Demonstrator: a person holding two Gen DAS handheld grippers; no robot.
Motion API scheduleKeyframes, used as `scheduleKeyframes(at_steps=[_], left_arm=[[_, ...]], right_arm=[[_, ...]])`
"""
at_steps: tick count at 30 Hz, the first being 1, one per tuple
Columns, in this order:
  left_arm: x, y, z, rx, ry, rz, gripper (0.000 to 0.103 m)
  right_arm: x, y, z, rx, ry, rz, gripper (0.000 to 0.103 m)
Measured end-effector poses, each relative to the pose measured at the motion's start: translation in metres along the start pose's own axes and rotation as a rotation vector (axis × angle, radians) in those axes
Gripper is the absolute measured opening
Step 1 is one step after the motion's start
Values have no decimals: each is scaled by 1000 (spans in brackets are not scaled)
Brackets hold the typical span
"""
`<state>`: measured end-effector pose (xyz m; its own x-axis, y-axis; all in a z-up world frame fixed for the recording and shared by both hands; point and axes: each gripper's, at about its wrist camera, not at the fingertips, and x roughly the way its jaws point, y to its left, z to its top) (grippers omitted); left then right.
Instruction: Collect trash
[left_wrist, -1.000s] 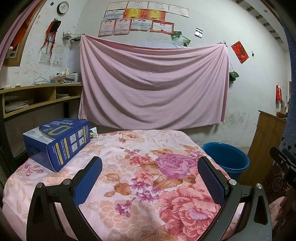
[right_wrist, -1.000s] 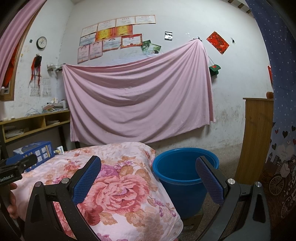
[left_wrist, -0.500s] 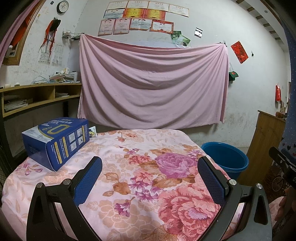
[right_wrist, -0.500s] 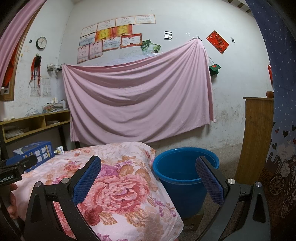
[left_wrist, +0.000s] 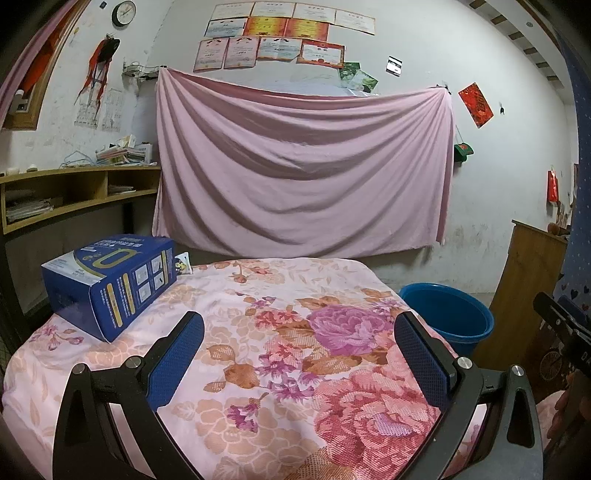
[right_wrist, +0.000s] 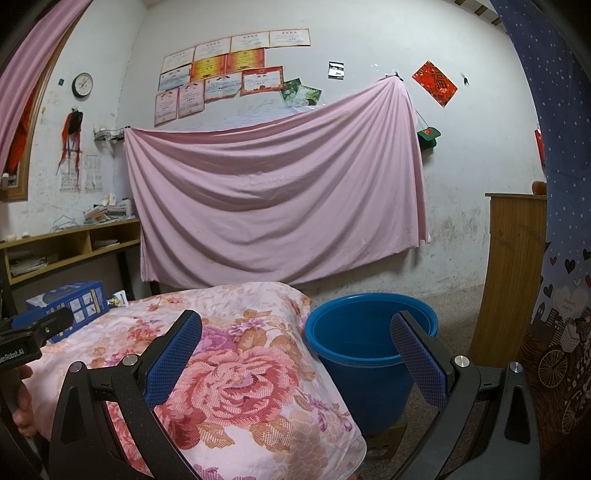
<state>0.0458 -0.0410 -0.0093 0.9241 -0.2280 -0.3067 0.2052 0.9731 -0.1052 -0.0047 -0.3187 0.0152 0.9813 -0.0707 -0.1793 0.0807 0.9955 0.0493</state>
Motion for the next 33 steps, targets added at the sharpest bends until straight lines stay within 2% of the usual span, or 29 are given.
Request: scheduleKeyframes(at_steps=[12, 33], left_arm=[[1, -2, -1, -4, -1, 4, 101], [5, 4, -3, 6, -1, 55, 101]], right_arm=[[0, 0, -2, 0, 4, 1, 103], [5, 4, -7, -1, 19, 11, 103]])
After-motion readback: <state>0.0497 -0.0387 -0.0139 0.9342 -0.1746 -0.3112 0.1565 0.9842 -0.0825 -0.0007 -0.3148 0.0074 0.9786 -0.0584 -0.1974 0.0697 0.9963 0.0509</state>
